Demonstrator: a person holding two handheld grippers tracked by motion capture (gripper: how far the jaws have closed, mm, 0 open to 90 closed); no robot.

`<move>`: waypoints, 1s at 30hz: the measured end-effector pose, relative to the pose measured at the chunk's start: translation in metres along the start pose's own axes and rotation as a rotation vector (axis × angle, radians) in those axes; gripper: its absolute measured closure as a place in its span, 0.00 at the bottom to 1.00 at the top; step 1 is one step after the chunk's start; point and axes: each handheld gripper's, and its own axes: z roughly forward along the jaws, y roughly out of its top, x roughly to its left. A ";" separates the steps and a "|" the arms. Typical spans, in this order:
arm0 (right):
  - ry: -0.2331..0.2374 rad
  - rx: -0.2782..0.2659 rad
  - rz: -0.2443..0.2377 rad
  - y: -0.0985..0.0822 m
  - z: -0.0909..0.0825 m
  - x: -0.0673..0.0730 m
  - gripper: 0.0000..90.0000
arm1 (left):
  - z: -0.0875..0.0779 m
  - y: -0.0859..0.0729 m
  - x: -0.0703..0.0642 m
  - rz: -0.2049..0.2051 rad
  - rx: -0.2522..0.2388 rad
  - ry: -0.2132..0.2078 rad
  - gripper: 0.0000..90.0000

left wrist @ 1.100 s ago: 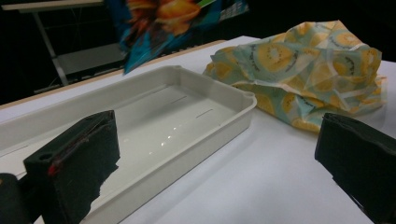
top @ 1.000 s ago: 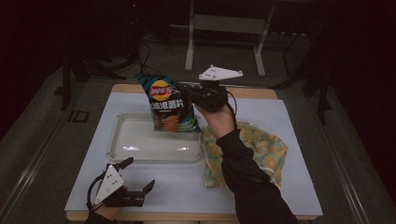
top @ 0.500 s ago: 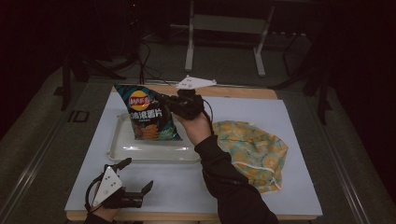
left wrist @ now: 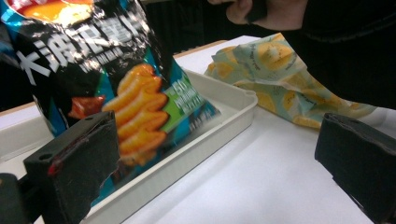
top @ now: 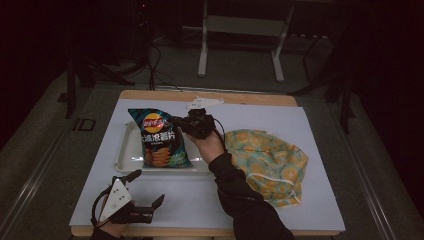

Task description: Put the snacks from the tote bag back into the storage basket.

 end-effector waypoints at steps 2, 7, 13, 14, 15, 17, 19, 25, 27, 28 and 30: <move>0.000 0.012 0.002 -0.003 0.001 -0.002 1.00 | 0.001 0.000 0.000 -0.001 0.001 -0.001 0.00; -0.027 0.034 0.035 -0.016 0.005 -0.016 1.00 | 0.001 0.000 -0.001 0.001 0.002 -0.001 0.00; -0.069 0.074 0.076 -0.027 0.013 -0.032 1.00 | 0.001 0.000 -0.001 0.003 0.007 -0.008 0.00; -0.071 0.079 0.079 -0.028 0.014 -0.034 1.00 | 0.001 0.000 -0.001 0.004 0.009 -0.009 0.00; -0.080 0.082 0.084 -0.029 0.015 -0.035 1.00 | 0.001 0.000 -0.001 0.004 0.009 -0.010 0.00; -0.096 0.094 0.094 -0.030 0.018 -0.039 0.99 | 0.001 0.000 -0.001 0.004 0.010 -0.014 0.00; -0.102 0.100 0.093 -0.031 0.020 -0.041 0.97 | 0.001 0.000 -0.001 0.004 0.011 -0.015 0.00; -0.136 0.109 0.097 -0.029 0.020 -0.044 0.84 | 0.001 0.000 0.000 0.002 0.011 -0.017 0.00; -0.147 0.102 0.100 -0.027 0.017 -0.046 0.71 | 0.001 0.000 0.000 0.000 0.012 -0.017 0.00; -0.154 0.103 0.094 -0.026 0.016 -0.045 0.68 | 0.002 0.000 0.000 0.001 0.011 -0.017 0.00; -0.161 0.106 0.082 -0.024 0.013 -0.045 0.62 | 0.001 0.000 0.000 -0.001 0.011 -0.017 0.00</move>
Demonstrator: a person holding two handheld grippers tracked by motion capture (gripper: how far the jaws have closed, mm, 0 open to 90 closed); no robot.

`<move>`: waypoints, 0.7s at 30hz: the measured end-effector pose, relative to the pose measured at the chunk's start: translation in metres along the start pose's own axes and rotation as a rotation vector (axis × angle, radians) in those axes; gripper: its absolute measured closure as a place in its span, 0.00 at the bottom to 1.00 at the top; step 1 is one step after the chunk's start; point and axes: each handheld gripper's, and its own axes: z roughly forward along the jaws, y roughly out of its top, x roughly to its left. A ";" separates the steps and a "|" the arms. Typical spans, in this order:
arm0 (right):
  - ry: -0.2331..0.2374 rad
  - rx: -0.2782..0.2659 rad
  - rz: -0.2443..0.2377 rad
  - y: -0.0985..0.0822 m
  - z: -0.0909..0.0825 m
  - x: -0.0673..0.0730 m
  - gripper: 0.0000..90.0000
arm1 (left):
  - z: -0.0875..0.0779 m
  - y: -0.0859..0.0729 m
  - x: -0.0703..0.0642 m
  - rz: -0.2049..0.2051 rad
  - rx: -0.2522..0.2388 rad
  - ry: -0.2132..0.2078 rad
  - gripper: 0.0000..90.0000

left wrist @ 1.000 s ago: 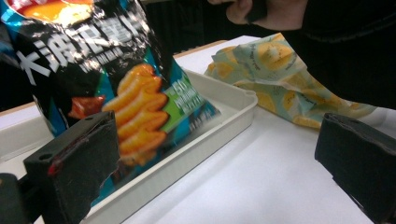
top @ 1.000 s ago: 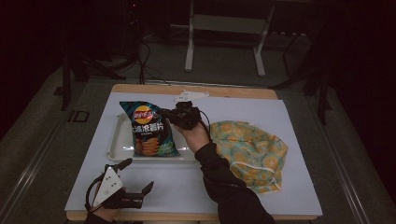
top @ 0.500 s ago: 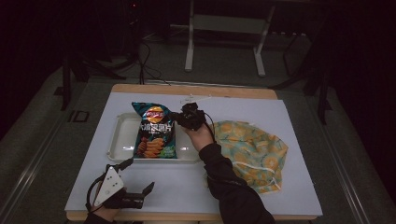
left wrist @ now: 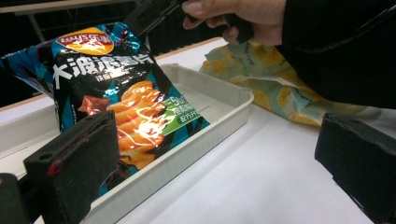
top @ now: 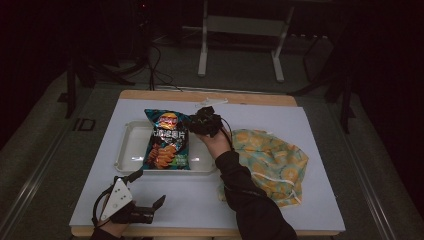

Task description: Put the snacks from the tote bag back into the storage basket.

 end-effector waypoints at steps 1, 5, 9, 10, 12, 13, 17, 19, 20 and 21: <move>0.003 -0.004 -0.009 0.001 -0.002 0.000 0.60 | 0.000 0.000 0.000 0.002 0.000 0.001 0.00; 0.014 -0.013 -0.024 0.005 -0.013 0.001 0.50 | 0.000 0.000 0.000 0.001 0.002 0.001 0.00; 0.031 -0.011 -0.037 0.007 -0.025 0.001 0.39 | 0.001 0.000 0.000 -0.002 0.003 0.002 0.00; 0.031 -0.011 -0.037 0.007 -0.025 0.001 0.39 | 0.001 0.000 0.000 -0.002 0.003 0.003 0.00; 0.036 -0.005 -0.039 0.006 -0.031 0.001 0.31 | 0.001 0.000 0.000 -0.003 0.003 0.004 0.00; 0.041 -0.005 -0.039 0.006 -0.033 0.000 0.29 | 0.001 0.000 0.000 -0.004 0.003 0.005 0.00; 0.058 -0.020 -0.042 0.002 -0.047 -0.002 0.18 | 0.002 0.000 0.000 -0.003 0.007 0.005 0.00; 0.047 -0.020 -0.061 0.000 -0.055 -0.002 0.17 | 0.003 0.000 -0.001 -0.003 0.008 0.005 0.00; 0.041 -0.024 -0.069 -0.001 -0.060 -0.003 0.17 | 0.003 0.000 -0.001 -0.003 0.009 0.004 0.00; 0.043 -0.025 -0.074 -0.003 -0.065 -0.004 0.17 | 0.003 0.000 -0.001 -0.002 0.008 0.003 0.00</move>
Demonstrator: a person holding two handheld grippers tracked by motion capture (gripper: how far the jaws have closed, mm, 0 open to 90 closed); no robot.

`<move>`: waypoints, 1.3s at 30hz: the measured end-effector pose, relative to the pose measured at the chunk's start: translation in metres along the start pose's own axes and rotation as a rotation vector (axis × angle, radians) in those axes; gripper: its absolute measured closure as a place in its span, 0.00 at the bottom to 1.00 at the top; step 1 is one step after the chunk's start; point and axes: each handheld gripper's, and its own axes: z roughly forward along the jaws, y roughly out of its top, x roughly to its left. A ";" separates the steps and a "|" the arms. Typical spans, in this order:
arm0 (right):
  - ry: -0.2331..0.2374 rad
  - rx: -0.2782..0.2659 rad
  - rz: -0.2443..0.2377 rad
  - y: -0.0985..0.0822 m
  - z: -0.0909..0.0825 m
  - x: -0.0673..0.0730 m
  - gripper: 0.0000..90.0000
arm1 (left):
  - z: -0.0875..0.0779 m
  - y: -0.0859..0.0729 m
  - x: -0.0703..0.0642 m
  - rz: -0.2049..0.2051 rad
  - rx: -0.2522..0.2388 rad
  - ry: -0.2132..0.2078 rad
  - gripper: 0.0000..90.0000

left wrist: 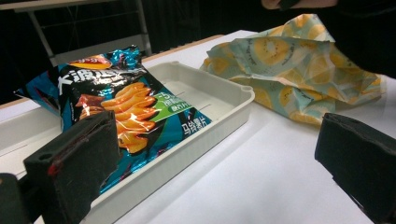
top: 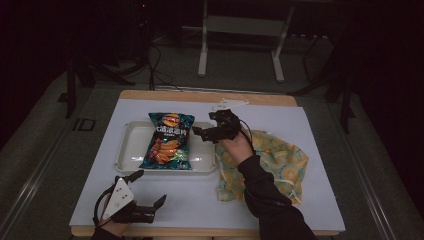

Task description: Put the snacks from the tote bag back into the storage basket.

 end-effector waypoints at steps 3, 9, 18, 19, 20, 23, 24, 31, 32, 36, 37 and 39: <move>-0.013 0.015 -0.022 -0.006 -0.013 -0.002 0.17 | 0.000 0.000 0.000 0.003 0.004 0.001 0.00; -0.042 0.015 -0.024 -0.021 -0.039 -0.013 0.16 | 0.001 0.000 0.000 0.001 0.004 0.001 0.00; -0.098 -0.020 0.026 -0.045 -0.080 -0.028 0.16 | 0.001 0.000 -0.001 0.001 0.003 0.001 0.00; -0.102 -0.022 0.028 -0.047 -0.084 -0.029 0.16 | 0.001 0.000 -0.001 0.000 0.003 0.001 0.00; -0.108 -0.025 0.028 -0.049 -0.087 -0.030 0.16 | 0.001 0.000 -0.001 0.000 0.003 0.000 0.00; -0.120 -0.019 0.024 -0.055 -0.095 -0.031 0.16 | 0.001 0.000 -0.001 0.002 0.002 0.000 0.00; -0.121 -0.013 0.020 -0.058 -0.099 -0.033 0.16 | 0.001 0.000 -0.001 0.002 0.002 0.001 0.00; -0.162 -0.022 0.035 -0.077 -0.122 -0.041 0.16 | 0.002 0.000 -0.001 0.002 0.005 0.001 0.00; -0.165 -0.025 0.038 -0.080 -0.126 -0.042 0.16 | 0.002 0.000 -0.001 0.001 0.005 0.002 0.00; -0.182 -0.042 0.055 -0.089 -0.138 -0.046 0.16 | 0.002 0.000 -0.001 0.001 0.007 0.001 0.00; -0.193 -0.051 0.060 -0.092 -0.142 -0.048 0.16 | 0.002 0.000 -0.001 0.001 0.007 0.001 0.00; -0.217 -0.061 0.065 -0.097 -0.147 -0.049 0.16 | 0.002 0.000 -0.001 0.001 0.008 0.000 0.00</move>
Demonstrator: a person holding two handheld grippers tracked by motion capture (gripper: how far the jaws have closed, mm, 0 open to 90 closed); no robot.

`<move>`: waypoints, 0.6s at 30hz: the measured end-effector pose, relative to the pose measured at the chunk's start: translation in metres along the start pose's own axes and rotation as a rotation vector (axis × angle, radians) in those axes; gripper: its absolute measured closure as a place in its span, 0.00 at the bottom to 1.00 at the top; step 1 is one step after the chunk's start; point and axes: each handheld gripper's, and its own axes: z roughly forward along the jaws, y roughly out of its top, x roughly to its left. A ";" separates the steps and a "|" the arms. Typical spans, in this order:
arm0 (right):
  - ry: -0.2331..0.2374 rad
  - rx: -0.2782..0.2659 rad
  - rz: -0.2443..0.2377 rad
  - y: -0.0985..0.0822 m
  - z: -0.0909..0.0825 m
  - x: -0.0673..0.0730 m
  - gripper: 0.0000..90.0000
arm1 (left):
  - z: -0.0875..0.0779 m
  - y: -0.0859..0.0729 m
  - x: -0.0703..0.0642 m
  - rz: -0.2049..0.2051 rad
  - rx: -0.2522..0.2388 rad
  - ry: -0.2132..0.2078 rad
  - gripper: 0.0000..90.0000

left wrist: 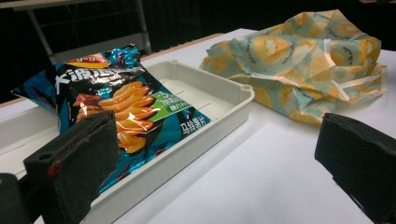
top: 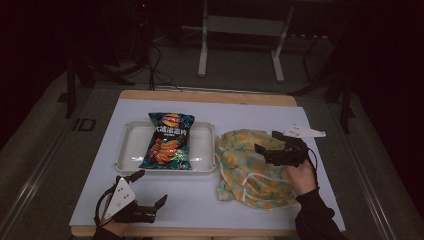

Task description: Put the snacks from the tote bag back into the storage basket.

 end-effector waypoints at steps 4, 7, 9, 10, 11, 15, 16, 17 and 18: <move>-0.023 0.001 0.007 -0.007 -0.007 -0.006 0.16 | 0.000 0.000 0.000 -0.002 -0.001 0.001 0.00; -0.031 -0.007 0.013 -0.011 -0.013 -0.010 0.16 | 0.000 0.000 0.000 -0.001 0.001 0.001 0.00; -0.043 -0.012 0.021 -0.015 -0.018 -0.012 0.16 | 0.000 0.000 0.000 -0.002 0.000 0.000 0.00; -0.047 -0.023 0.034 -0.017 -0.021 -0.015 0.16 | 0.000 0.000 0.000 -0.002 0.000 0.000 0.00; -0.054 -0.031 0.040 -0.019 -0.024 -0.017 0.16 | 0.000 0.000 0.000 -0.001 0.000 0.000 0.00; -0.086 -0.054 0.064 -0.027 -0.035 -0.024 0.16 | 0.000 0.000 0.000 -0.001 0.000 -0.001 0.00; -0.092 -0.053 0.069 -0.028 -0.037 -0.026 0.16 | 0.000 0.000 0.000 -0.001 0.001 -0.001 0.00; -0.100 -0.056 0.071 -0.030 -0.039 -0.028 0.16 | 0.001 0.000 0.000 -0.001 0.001 -0.002 0.00; -0.107 -0.058 0.079 -0.032 -0.042 -0.030 0.16 | 0.001 0.000 0.000 -0.001 0.001 -0.002 0.00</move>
